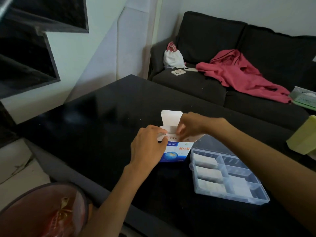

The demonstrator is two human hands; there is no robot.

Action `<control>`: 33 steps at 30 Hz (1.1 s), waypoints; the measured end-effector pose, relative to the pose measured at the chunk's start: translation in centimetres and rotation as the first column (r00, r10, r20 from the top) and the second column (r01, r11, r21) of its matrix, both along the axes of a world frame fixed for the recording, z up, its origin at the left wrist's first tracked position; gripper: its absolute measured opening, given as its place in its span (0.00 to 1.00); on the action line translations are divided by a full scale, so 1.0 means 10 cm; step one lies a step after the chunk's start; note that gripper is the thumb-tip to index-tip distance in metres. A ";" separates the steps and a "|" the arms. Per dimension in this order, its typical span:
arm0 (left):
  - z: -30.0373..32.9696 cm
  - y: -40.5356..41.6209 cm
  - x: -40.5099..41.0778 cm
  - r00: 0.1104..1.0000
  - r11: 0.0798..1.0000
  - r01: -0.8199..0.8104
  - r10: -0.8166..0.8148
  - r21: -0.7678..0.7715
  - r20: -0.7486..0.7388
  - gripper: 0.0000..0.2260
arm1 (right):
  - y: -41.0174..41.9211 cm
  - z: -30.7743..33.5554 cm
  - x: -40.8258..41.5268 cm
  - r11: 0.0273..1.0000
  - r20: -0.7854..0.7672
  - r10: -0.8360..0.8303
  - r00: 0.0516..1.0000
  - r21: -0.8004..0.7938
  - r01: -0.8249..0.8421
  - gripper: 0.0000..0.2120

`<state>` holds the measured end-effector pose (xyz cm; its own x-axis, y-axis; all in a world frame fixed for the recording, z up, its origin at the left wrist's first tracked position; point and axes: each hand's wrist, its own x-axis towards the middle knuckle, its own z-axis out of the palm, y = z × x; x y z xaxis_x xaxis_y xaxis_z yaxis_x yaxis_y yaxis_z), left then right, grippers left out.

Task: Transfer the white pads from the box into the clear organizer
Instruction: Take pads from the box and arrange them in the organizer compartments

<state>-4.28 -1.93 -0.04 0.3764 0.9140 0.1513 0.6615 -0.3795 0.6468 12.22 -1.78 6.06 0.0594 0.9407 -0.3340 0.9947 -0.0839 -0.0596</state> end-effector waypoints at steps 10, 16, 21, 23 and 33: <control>-0.01 0.02 -0.02 1.000 1.000 0.002 -0.002 -0.003 0.021 0.20 | -0.06 -0.13 -0.02 0.987 0.002 0.041 0.999 0.158 -0.041 0.14; -0.03 0.02 -0.01 0.999 0.999 0.005 -0.007 0.035 0.044 0.20 | -0.20 -0.01 0.07 0.945 -0.176 0.046 0.983 0.325 0.014 0.11; 0.00 -0.02 -0.02 1.000 0.987 0.000 -0.002 0.161 0.013 0.19 | -0.62 0.14 0.11 0.871 -0.586 -0.060 0.808 0.365 0.329 0.11; 0.07 -0.07 -0.01 0.990 0.962 -0.008 -0.030 0.275 0.136 0.16 | -0.86 0.13 0.17 0.885 -0.698 -0.124 0.705 0.244 0.397 0.10; -0.04 -0.57 0.52 0.869 0.912 0.405 -0.404 0.059 0.286 0.10 | -1.43 -0.33 0.45 0.897 -0.717 -0.223 0.661 0.115 0.427 0.07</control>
